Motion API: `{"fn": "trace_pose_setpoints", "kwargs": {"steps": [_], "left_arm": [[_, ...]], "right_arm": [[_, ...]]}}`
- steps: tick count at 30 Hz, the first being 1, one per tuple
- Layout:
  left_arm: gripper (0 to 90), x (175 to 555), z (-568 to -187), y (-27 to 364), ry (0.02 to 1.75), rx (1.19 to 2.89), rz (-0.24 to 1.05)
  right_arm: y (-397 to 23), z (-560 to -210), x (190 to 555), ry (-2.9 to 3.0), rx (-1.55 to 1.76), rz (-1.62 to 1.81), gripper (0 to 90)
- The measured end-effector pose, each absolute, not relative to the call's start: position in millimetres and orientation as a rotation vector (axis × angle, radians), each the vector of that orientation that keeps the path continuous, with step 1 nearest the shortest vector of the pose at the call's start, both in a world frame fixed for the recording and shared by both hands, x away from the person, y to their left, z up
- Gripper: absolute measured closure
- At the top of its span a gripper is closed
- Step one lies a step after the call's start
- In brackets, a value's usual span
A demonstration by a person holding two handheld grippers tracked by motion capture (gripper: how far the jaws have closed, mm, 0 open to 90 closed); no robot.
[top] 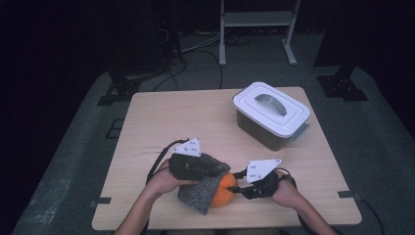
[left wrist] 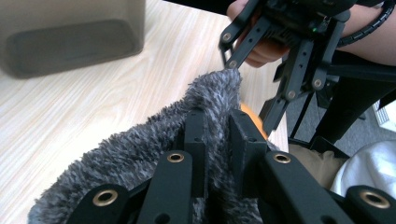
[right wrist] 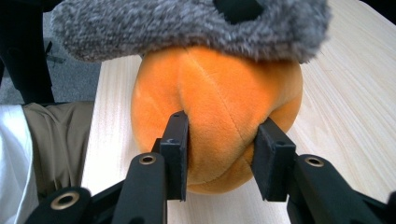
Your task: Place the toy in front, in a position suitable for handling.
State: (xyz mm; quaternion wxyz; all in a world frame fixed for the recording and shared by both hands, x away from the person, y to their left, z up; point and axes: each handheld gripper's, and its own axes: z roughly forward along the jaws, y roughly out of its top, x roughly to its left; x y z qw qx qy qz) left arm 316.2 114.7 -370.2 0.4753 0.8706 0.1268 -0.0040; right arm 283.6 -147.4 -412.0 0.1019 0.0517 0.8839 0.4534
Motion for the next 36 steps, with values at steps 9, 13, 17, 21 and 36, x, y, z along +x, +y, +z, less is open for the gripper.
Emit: {"fn": "trace_pose_setpoints", "kwargs": {"steps": [9,13,17,21,36], "left_arm": [[78.7,317.6,-384.9,136.8,0.369,2.118,-0.041],[78.8,316.8,-388.4,133.1,0.364,2.111,-0.067],[78.8,314.5,-387.9,126.9,0.339,2.117,-0.083],[78.8,309.6,-388.1,115.8,0.284,2.127,-0.112],[78.3,313.0,-392.2,119.3,0.302,2.156,-0.076]], "right_arm": [[-159.5,-411.7,288.5,2.622,0.196,1.346,56.9],[-158.6,-412.0,292.5,2.655,0.265,1.352,37.7],[-156.7,-408.6,292.8,2.672,0.295,1.374,29.9],[-151.0,-407.0,293.5,2.705,0.303,1.381,24.5],[-171.9,-422.0,299.2,2.698,0.315,1.347,54.2]]}}
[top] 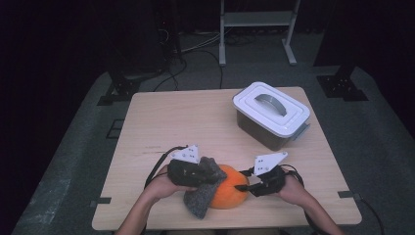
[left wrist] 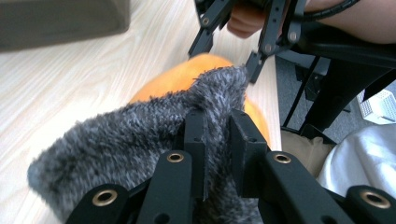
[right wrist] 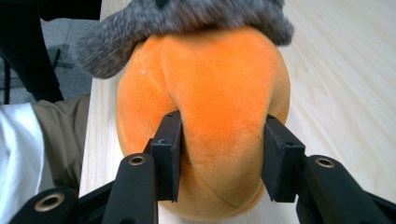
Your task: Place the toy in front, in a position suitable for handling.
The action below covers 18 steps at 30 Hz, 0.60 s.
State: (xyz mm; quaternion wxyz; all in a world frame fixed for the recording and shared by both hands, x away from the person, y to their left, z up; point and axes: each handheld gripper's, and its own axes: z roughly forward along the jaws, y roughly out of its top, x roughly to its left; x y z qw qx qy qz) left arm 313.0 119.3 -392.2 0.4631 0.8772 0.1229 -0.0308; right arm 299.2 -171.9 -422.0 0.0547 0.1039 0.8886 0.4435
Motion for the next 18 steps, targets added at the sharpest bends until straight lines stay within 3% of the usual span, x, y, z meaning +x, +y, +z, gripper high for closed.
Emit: {"fn": "trace_pose_setpoints", "kwargs": {"steps": [6,7,12,15,18], "left_arm": [[78.2,316.0,-400.8,125.7,0.339,2.126,-0.107],[78.3,315.2,-400.8,123.4,0.334,2.131,-0.1],[78.3,316.4,-399.4,118.6,0.315,2.148,-0.102],[78.3,316.3,-398.5,112.8,0.299,2.158,-0.096],[78.2,317.3,-399.1,115.2,0.305,2.152,-0.09]], "right_arm": [[-179.6,-426.8,301.0,2.721,0.36,1.367,46.6],[-177.3,-423.0,302.1,2.722,0.371,1.35,36.1],[-170.8,-412.8,304.0,2.691,0.374,1.378,25.8],[-163.7,-411.8,306.0,2.701,0.353,1.373,25.9],[-164.0,-417.0,305.9,2.699,0.329,1.363,42.0]]}}
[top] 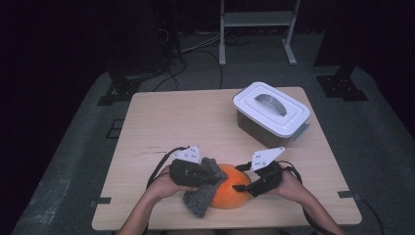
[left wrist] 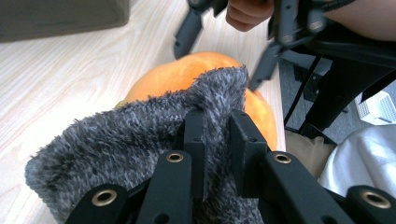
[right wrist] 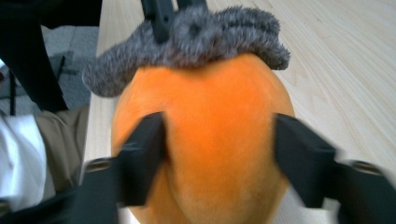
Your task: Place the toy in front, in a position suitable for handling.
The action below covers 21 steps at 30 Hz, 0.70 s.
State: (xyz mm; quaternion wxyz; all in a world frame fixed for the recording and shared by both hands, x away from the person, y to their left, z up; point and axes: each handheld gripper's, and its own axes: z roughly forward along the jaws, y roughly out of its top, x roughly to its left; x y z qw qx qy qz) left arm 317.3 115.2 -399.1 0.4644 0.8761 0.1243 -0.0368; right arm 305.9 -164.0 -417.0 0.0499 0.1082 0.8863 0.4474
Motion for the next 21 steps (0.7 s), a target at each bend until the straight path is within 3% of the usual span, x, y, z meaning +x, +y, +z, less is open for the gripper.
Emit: {"fn": "trace_pose_setpoints", "kwargs": {"steps": [2,5,13,21], "left_arm": [[78.2,316.5,-399.9,116.0,0.302,2.14,-0.091],[78.2,316.1,-401.4,117.6,0.301,2.146,-0.081],[78.2,322.6,-416.6,138.3,0.398,2.152,-0.083],[78.3,322.3,-411.6,132.5,0.38,2.12,-0.093]], "right_arm": [[-167.0,-420.1,304.5,2.687,0.324,1.351,50.5],[-171.6,-421.8,302.8,2.679,0.311,1.316,55.0],[-189.0,-428.8,306.9,2.685,0.413,1.342,55.2],[-185.4,-428.5,309.0,2.684,0.43,1.342,54.2]]}}
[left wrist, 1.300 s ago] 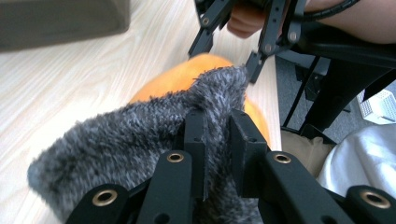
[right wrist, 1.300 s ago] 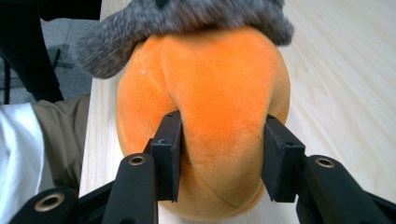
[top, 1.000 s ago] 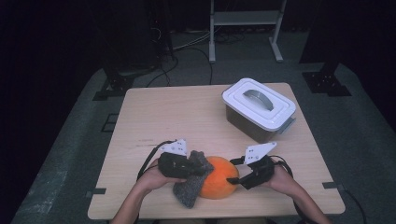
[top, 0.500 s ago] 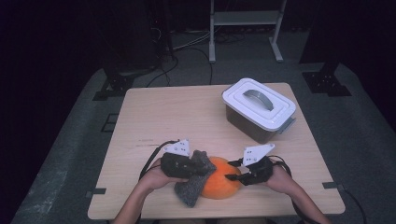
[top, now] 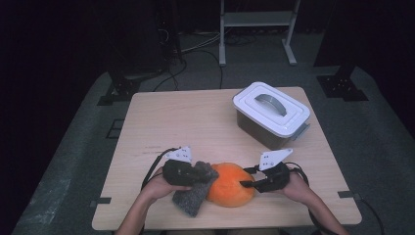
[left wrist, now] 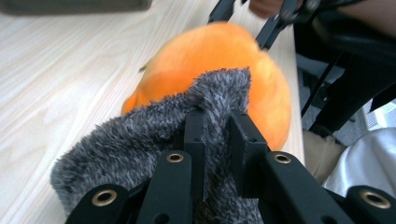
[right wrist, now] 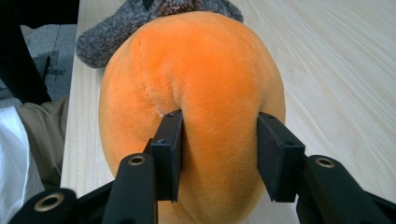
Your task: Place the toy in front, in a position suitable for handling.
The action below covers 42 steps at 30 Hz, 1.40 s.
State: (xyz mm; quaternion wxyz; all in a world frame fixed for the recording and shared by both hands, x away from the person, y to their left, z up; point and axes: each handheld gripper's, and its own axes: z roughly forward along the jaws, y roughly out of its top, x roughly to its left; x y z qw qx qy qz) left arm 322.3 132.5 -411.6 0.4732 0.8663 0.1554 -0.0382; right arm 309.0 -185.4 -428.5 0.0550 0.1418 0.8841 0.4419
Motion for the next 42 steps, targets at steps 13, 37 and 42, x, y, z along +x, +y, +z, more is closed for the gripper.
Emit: {"fn": "trace_pose_setpoints", "kwargs": {"steps": [13,37,42], "left_arm": [[78.2,317.0,-407.6,117.4,0.308,2.134,-0.089],[78.2,331.7,-401.3,117.5,0.325,2.083,-0.068],[78.1,335.3,-400.8,112.3,0.323,2.107,-0.056]], "right_arm": [[-191.0,-432.7,315.4,2.678,0.472,1.36,54.0],[-183.8,-430.9,308.4,2.672,0.416,1.343,55.1],[-180.9,-429.2,302.3,2.668,0.35,1.324,55.4]]}}
